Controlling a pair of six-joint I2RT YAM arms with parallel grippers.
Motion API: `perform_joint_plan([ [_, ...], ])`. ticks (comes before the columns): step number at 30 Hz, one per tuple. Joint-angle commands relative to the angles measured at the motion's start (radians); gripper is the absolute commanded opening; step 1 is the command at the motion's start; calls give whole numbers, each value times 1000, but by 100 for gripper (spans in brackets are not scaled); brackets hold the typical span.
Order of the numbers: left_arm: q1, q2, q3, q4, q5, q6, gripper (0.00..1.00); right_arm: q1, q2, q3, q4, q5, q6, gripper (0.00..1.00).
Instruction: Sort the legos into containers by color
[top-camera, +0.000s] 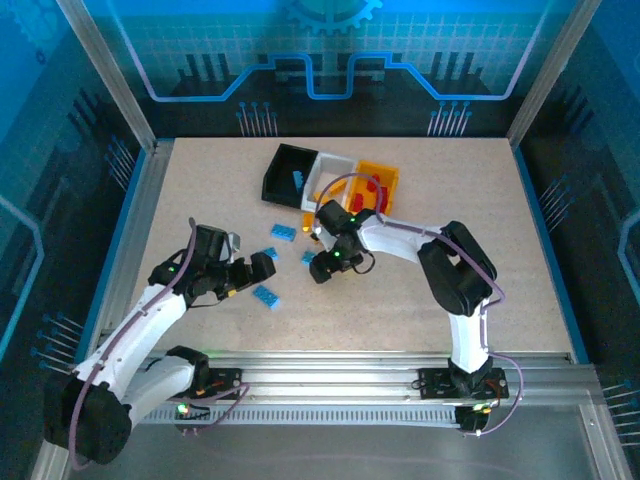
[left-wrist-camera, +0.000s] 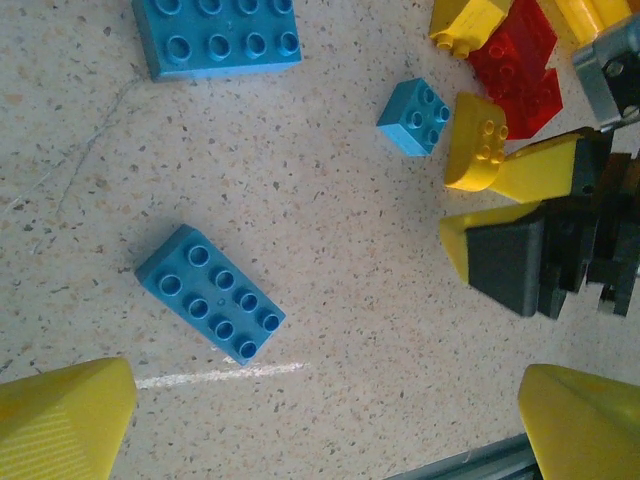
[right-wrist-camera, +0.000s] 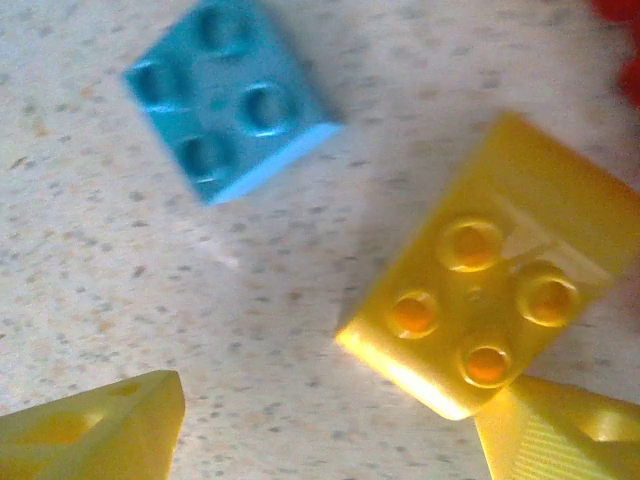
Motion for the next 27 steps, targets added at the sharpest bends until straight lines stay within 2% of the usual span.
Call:
perform_joint_plan([
  [1,10,-15,-15,-9,-2,-13,99,-1,18,36,-36,31,17,77],
  [18,17,-34,-1,-35,-12,3,99,1,173,283,-217,163,59,76],
  [22,20,-22,6,-36,-6,20,99,1,163,272,-236,197,66,68],
  [27,24,-14,6,-29,5,26,99,-1,132,211,-215,208,69,50],
])
